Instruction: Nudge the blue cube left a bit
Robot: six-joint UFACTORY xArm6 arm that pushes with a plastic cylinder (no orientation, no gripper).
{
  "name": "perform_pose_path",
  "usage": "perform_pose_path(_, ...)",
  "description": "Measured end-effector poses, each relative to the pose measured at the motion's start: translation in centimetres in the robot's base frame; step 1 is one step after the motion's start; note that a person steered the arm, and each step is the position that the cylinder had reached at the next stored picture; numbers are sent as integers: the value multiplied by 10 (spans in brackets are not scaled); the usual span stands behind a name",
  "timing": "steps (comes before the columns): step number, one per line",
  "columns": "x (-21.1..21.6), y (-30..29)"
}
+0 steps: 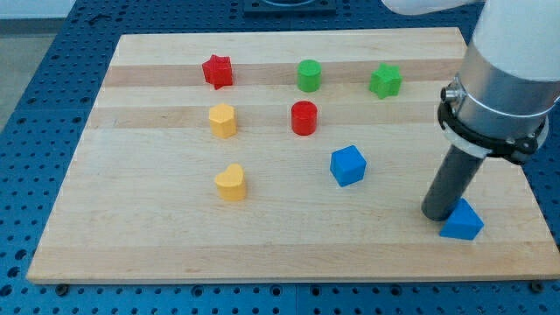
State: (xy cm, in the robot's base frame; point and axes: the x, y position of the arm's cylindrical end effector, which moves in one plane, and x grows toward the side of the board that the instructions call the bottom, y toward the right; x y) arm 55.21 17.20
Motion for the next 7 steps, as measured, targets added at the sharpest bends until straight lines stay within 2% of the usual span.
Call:
perform_pose_path(2,10,6)
perform_pose_path(3,-7,1)
perform_pose_path(4,-45,-12)
perform_pose_path(5,-82,-50)
perform_pose_path(7,-105,-139)
